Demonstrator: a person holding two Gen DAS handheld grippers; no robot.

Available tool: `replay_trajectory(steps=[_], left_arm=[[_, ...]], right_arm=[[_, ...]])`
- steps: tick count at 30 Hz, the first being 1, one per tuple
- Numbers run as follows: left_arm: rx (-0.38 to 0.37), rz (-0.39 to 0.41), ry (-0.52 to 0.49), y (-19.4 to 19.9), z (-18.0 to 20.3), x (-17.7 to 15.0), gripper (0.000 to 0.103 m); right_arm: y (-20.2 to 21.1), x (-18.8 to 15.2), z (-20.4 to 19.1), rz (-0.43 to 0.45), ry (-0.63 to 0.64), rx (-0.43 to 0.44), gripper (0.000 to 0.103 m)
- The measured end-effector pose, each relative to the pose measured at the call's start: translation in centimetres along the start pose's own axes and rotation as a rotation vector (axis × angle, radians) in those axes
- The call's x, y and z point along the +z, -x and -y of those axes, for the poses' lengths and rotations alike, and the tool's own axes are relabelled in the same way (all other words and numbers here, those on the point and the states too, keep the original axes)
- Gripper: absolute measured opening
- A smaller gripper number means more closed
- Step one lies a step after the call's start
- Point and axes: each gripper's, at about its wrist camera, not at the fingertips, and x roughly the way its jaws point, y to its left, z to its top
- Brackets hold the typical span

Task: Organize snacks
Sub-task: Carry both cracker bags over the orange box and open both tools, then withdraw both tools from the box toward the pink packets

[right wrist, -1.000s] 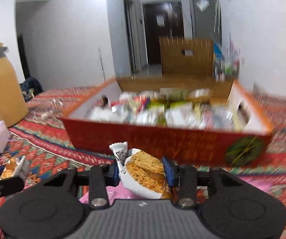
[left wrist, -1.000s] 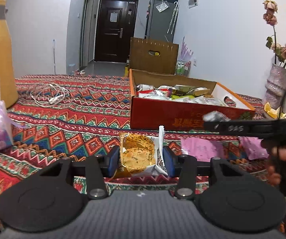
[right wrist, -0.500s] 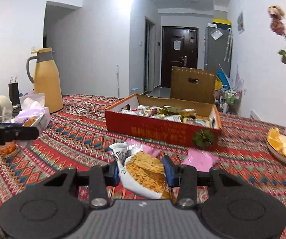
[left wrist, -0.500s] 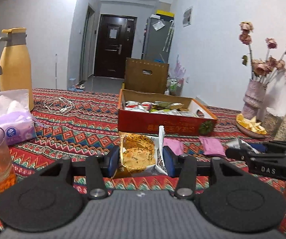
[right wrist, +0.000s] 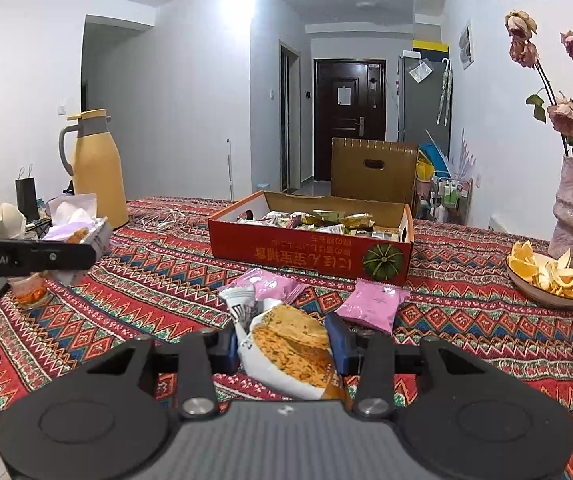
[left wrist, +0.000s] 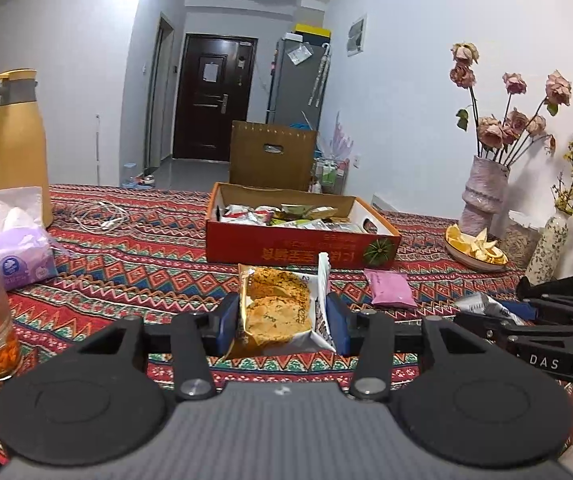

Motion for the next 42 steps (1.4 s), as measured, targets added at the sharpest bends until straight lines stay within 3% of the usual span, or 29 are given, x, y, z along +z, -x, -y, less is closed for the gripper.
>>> replay_trajectory(steps=[4, 10, 13, 17, 21, 27, 30, 32, 33, 35, 37, 42], left_arm=[[-0.03, -0.006, -0.008, -1.9, 0.2, 0.9, 0.046], [-0.084, -0.03, -0.027, -7.8, 0.2, 5.2, 0.047], [-0.107, -0.024, -0.056, -11.9, 0.4, 8.3, 0.047], [-0.054, 0.047, -0.104, -16.8, 0.6, 12.1, 0.047], [-0.1, 0.009, -0.06, -23.5, -0.1, 14.8, 0.047], [-0.087, -0.113, -0.068, -35.0, 0.8, 15.1, 0.047], [-0.086, -0.164, -0.059, -39.1, 1.0, 14.0, 0.047], [-0.09, -0.194, -0.056, -41.1, 1.2, 13.1, 0.051], [-0.093, -0.202, -0.054, -41.8, 1.1, 12.7, 0.058], [-0.06, -0.241, -0.058, -42.8, 1.2, 12.0, 0.062], [-0.095, -0.221, -0.051, -42.1, 0.8, 12.0, 0.07], [-0.077, -0.153, -0.05, -39.4, 0.2, 13.0, 0.078]], right_arm=[[-0.9, 1.0, 0.3, 0.016, 0.016, 0.0, 0.041], [-4.4, 5.4, 2.5, 0.056, 0.066, 0.025, 0.041], [-7.9, 8.6, 4.3, 0.071, 0.088, 0.026, 0.041], [-13.6, 12.0, 6.4, 0.063, 0.102, 0.027, 0.041], [-20.4, 13.6, 8.6, 0.016, 0.103, 0.005, 0.041], [-30.6, 12.3, 11.4, -0.119, 0.086, -0.054, 0.041], [-33.3, 11.4, 11.9, -0.152, 0.075, -0.066, 0.041], [-34.4, 11.2, 11.9, -0.164, 0.08, -0.074, 0.042], [-35.1, 11.2, 12.1, -0.165, 0.087, -0.083, 0.043], [-35.7, 10.8, 12.2, -0.154, 0.081, -0.111, 0.053], [-36.0, 10.6, 12.4, -0.16, 0.087, -0.111, 0.077], [-34.5, 11.6, 12.6, -0.133, 0.079, -0.121, 0.081]])
